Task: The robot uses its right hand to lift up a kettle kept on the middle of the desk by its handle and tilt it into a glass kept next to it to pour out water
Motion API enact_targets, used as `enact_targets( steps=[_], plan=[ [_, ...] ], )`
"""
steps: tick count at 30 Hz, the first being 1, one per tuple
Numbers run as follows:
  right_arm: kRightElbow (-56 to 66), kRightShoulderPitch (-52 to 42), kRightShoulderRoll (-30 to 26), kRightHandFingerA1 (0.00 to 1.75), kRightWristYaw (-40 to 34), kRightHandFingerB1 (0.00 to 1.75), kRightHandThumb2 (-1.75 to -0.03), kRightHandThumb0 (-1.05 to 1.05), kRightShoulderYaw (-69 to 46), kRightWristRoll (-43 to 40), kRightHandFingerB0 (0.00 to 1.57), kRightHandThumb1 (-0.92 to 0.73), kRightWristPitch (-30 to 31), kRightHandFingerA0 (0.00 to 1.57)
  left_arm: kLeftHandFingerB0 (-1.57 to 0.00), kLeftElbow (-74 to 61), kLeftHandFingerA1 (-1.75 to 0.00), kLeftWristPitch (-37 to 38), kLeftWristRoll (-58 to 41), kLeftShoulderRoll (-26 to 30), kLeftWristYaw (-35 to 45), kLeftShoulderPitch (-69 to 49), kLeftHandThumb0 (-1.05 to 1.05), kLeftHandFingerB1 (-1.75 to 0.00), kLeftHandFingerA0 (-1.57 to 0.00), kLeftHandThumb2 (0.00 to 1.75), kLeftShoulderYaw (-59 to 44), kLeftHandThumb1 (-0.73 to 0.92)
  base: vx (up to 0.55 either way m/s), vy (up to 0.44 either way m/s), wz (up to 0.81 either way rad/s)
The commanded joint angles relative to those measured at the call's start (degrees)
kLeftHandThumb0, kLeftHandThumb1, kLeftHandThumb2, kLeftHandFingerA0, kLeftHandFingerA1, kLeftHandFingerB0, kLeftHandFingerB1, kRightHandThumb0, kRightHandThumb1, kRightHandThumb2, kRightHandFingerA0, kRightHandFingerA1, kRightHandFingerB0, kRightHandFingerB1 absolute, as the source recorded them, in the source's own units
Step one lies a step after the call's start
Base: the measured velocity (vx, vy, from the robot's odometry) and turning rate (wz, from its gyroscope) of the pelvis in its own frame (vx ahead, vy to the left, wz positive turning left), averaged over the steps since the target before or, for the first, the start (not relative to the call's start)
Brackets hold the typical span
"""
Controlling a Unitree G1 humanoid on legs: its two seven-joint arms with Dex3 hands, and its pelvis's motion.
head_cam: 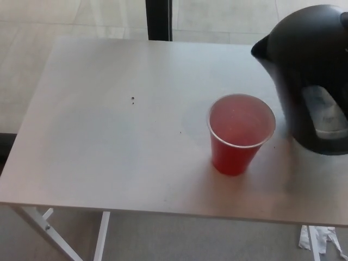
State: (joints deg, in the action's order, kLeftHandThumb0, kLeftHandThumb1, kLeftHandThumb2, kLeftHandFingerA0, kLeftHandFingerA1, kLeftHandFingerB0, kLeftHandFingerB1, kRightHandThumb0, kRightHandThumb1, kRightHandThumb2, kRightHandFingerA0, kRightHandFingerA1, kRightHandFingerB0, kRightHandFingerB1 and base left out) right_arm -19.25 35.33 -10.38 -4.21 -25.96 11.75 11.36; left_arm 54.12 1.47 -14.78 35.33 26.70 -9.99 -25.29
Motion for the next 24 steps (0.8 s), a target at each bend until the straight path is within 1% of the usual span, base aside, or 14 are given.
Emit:
enact_targets(
  steps=[1,2,3,7,8,10,13,15,16,17,18,21,22,24],
  plan=[
    [-1.4,-4.2,2.2,1.75,-3.2,1.6,-1.35,-0.11,-2.6,-6.8,0.86,-0.33,-3.1,1.04,-0.3,-0.5,-0.49,-1.1,-0.5,-0.1,0.1,-0.6,-0.69,-0.4,-0.53,0.64,-0.5,0.79,0.0,0.0,0.0],
    [-1.1,-5.0,3.1,1.75,-4.4,1.62,-1.32,-0.15,-3.8,-7.9,0.85,-0.33,-2.1,1.04,-0.26,-0.3,-0.61,-0.5,-0.4,-0.3,0.2,-0.8,-0.7,-0.52,-0.47,1.0,-0.5,0.62,0.0,0.0,0.0],
    [-0.8,-5.6,4.1,1.75,-5.4,1.62,-1.3,-0.14,-5.2,-9.4,0.81,-0.34,-1.5,1.03,-0.31,-0.1,-0.51,0.0,-0.4,-0.4,0.3,-0.9,-0.71,-0.41,-0.53,0.64,-0.5,0.79,0.0,0.0,0.0],
    [0.3,-7.1,4.8,1.75,-5.3,1.67,-1.27,-0.14,-5.9,-11.0,0.8,-0.41,-1.3,1.04,-0.26,0.0,-0.6,-0.7,-0.5,-0.3,0.2,-0.9,-0.71,-0.52,-0.47,0.99,-0.7,0.61,0.0,0.0,0.0],
    [0.3,-7.2,5.1,1.75,-5.7,1.67,-1.25,-0.13,-6.6,-12.0,0.81,-0.42,-1.2,1.05,-0.31,0.6,-0.49,-0.5,-0.5,-0.3,0.1,-0.5,-0.72,-0.4,-0.54,0.63,-0.8,0.78,0.0,0.0,0.0],
    [0.9,-7.9,5.3,1.75,-6.1,1.59,-1.17,-0.14,-7.7,-13.3,0.77,-0.5,0.2,1.06,-0.25,0.6,-0.61,-0.2,-0.5,-0.2,0.2,-0.6,-0.71,-0.52,-0.48,0.99,-0.8,0.62,0.0,0.0,0.0],
    [0.2,-8.5,4.7,1.75,-6.7,1.58,-1.18,-0.14,-7.7,-13.7,0.79,-0.46,-0.1,1.05,-0.26,1.3,-0.6,0.5,-0.4,-0.3,0.2,-0.4,-0.72,-0.52,-0.47,0.99,-0.8,0.61,0.0,0.0,0.0],
    [0.4,-8.6,4.7,1.75,-8.2,1.54,-1.2,-0.13,-7.6,-13.7,0.82,-0.44,0.4,1.05,-0.31,1.8,-0.47,0.8,-0.2,-0.3,0.1,-0.4,-0.73,-0.4,-0.54,0.63,-0.7,0.79,0.0,0.0,0.0],
    [0.3,-9.1,4.6,1.75,-8.1,1.55,-1.21,-0.12,-7.6,-14.2,0.83,-0.43,0.4,1.07,-0.25,1.7,-0.6,0.7,-0.3,-0.4,0.2,-0.6,-0.73,-0.51,-0.47,0.99,-0.8,0.62,0.0,0.0,0.0],
    [0.2,-10.0,4.5,1.75,-7.5,1.55,-1.22,-0.11,-7.7,-14.6,0.84,-0.42,0.4,1.05,-0.32,1.6,-0.49,0.6,-0.5,-0.5,0.2,-0.8,-0.73,-0.4,-0.56,0.64,-1.0,0.79,0.0,0.0,0.0],
    [0.2,-10.4,4.3,1.75,-7.4,1.55,-1.22,-0.11,-7.4,-14.7,0.84,-0.42,0.3,1.05,-0.32,1.8,-0.49,0.7,-0.5,-0.5,0.2,-0.8,-0.73,-0.4,-0.56,0.64,-1.0,0.79,0.0,0.0,0.0],
    [0.6,-12.6,3.1,1.75,-4.3,1.52,-1.26,-0.13,-5.5,-15.1,0.88,-0.4,-1.7,1.04,-0.26,1.7,-0.6,0.3,-0.4,-0.4,0.2,-0.7,-0.74,-0.51,-0.48,1.0,-0.9,0.61,0.0,0.0,0.0],
    [1.5,-13.8,1.7,1.75,-3.0,1.33,-1.15,-0.09,-3.3,-13.1,0.85,-0.5,-1.9,0.96,-0.32,1.3,-0.5,0.3,-0.3,-0.4,0.0,-0.9,-0.74,-0.4,-0.57,0.64,-0.9,0.78,0.0,0.0,0.0],
    [2.8,-15.0,0.1,1.61,-2.0,0.71,-0.85,-0.09,-1.2,-12.6,0.77,-0.67,-1.9,0.83,-0.31,2.2,-0.46,0.9,0.3,-0.3,-0.3,-0.4,-0.71,-0.39,-0.54,0.64,-0.5,0.79,0.0,0.0,0.0]
  ],
)
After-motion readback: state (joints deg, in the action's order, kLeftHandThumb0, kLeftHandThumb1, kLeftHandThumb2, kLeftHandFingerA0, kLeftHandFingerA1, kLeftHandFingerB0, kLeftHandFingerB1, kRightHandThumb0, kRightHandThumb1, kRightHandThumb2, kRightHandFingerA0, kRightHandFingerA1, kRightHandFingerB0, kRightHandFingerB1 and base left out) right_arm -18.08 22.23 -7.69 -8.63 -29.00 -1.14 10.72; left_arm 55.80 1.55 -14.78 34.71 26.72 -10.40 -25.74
